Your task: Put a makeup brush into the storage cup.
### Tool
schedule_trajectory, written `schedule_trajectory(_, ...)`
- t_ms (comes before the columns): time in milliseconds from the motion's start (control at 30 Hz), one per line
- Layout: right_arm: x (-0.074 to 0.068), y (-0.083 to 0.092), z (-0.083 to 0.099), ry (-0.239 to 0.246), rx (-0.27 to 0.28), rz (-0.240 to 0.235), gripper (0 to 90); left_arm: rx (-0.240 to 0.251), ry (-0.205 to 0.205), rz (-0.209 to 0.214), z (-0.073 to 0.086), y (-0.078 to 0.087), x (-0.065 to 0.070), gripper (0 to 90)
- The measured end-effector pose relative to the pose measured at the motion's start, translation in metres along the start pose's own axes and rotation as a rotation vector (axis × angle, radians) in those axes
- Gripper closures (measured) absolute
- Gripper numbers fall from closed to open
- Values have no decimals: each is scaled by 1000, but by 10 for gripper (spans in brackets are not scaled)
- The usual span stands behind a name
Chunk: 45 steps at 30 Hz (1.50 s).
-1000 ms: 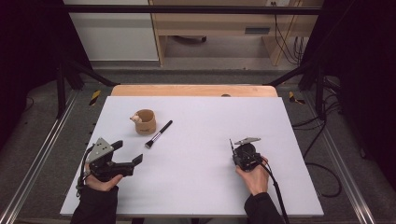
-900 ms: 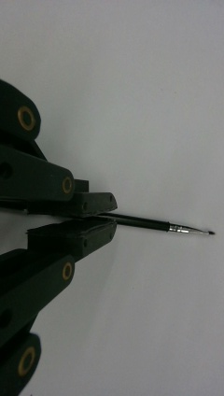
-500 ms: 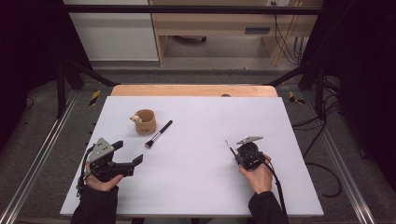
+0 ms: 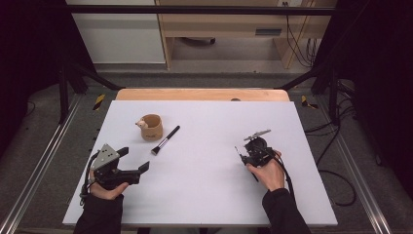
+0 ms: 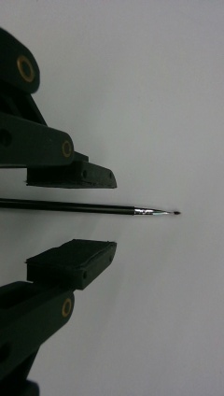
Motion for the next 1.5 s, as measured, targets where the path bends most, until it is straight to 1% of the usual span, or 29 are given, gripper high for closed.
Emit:
schedule_trajectory(33, 0, -1, -2, -2, -16, -1, 629, -1, 0, 0, 0, 0, 0, 63)
schedule_trajectory(133, 3, -6, -6, -2, -38, -14, 639, -2, 0, 1, 0, 0, 0, 63)
schedule_trajectory(200, 2, -8, -8, 14, -65, -10, 646, -3, 0, 1, 0, 0, -1, 63)
schedule_trajectory(233, 2, -10, -8, 23, -65, -13, 652, -4, -1, 2, 0, 0, -1, 64)
schedule_trajectory(267, 0, -11, -9, 12, -81, -15, 658, -4, -1, 2, 0, 0, 0, 64)
schedule_trajectory(333, -1, -14, -9, 21, -99, -20, 670, -4, -1, 2, 0, 0, 0, 64)
schedule_trajectory(367, -1, -15, -10, 33, -108, -25, 674, -4, -1, 2, 0, 0, 0, 64)
schedule_trajectory(400, -2, -16, -10, 31, -118, -22, 680, -5, -2, 2, 0, 0, 0, 64)
schedule_trajectory(433, -1, -17, -10, 43, -124, -30, 683, -6, -2, 2, 0, 0, -1, 63)
schedule_trajectory(533, -1, -20, -10, 49, -143, -28, 696, -6, -2, 3, 0, 0, -1, 64)
schedule_trajectory(567, -1, -20, -11, 35, -156, -29, 705, -6, -3, 3, 0, 0, -1, 64)
schedule_trajectory(633, 0, -22, -10, 41, -166, -30, 718, -6, -2, 2, 1, 0, -1, 64)
schedule_trajectory(667, 1, -23, -9, 56, -167, -26, 725, -7, -2, 2, 1, 0, -1, 64)
schedule_trajectory(700, 0, -23, -10, 33, -182, -32, 733, -7, -3, 2, 1, -1, -1, 64)
schedule_trajectory(733, 0, -23, -9, 33, -185, -26, 743, -7, -3, 3, 1, 0, -1, 64)
schedule_trajectory(767, 1, -24, -9, 38, -191, -28, 754, -7, -2, 3, 1, 0, -1, 64)
schedule_trajectory(833, 0, -24, -9, 29, -196, -34, 780, -8, -3, 3, 1, -1, -1, 64)
schedule_trajectory(900, 0, -24, -9, 33, -196, -37, 792, -12, -6, 4, 1, 0, -1, 64)
schedule_trajectory(933, 0, -25, -9, 37, -195, -28, 797, -11, -7, 4, 1, 0, -1, 64)
schedule_trajectory(1000, 0, -25, -10, 18, -202, -30, 807, -11, -7, 5, 1, -1, -1, 64)
schedule_trajectory(1033, 0, -25, -10, 1, -208, -32, 812, -11, -7, 5, 1, -1, 0, 64)
schedule_trajectory(1067, 1, -25, -10, 13, -204, -33, 818, -12, -7, 5, 1, -1, 0, 64)
schedule_trajectory(1133, 1, -25, -10, 17, -208, -36, 834, -14, -10, 5, 1, -1, 0, 64)
schedule_trajectory(1233, 1, -25, -9, 4, -210, -37, 854, -15, -10, 6, 1, -1, 0, 64)
schedule_trajectory(1400, 1, -25, -9, 1, -209, -30, 858, -16, -11, 5, 1, -1, 0, 64)
schedule_trajectory(1500, 1, -25, -8, -1, -198, -31, 858, -17, -11, 5, 1, -1, 0, 64)
Point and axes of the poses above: each handheld gripper's, and its own axes: y roughly backward along the jaws, z roughly out of its underside, x roughly to its right, the point moved 1 cm from there along -y, roughly forward along the jaws, and after that the axes turned 7 degrees about x, right-handed, at the moved point
